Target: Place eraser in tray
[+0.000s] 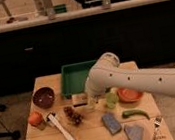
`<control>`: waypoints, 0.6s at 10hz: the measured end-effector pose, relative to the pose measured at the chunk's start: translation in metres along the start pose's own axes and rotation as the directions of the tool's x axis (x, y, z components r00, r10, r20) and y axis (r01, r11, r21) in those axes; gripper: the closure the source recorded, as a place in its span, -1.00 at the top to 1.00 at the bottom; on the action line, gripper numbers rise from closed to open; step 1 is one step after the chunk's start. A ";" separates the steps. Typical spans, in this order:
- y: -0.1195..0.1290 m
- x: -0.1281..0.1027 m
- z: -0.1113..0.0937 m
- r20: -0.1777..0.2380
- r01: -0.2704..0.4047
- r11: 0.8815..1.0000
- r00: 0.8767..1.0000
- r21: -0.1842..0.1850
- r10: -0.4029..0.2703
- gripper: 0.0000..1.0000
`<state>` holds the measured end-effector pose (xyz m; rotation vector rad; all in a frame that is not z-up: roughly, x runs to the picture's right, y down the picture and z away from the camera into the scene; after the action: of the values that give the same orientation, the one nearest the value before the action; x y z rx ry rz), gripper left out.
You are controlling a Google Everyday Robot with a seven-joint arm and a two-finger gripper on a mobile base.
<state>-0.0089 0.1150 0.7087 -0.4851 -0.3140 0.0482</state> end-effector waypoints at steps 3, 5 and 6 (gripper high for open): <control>0.000 -0.001 0.000 0.000 0.002 1.000 1.000 0.000 -0.002 -0.66; 0.000 0.002 0.000 -0.001 -0.002 1.000 1.000 0.001 0.002 -0.66; -0.001 0.002 -0.001 -0.004 0.002 1.000 1.000 0.005 -0.001 -0.66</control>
<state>-0.0070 0.1139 0.7090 -0.4804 -0.3103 0.0465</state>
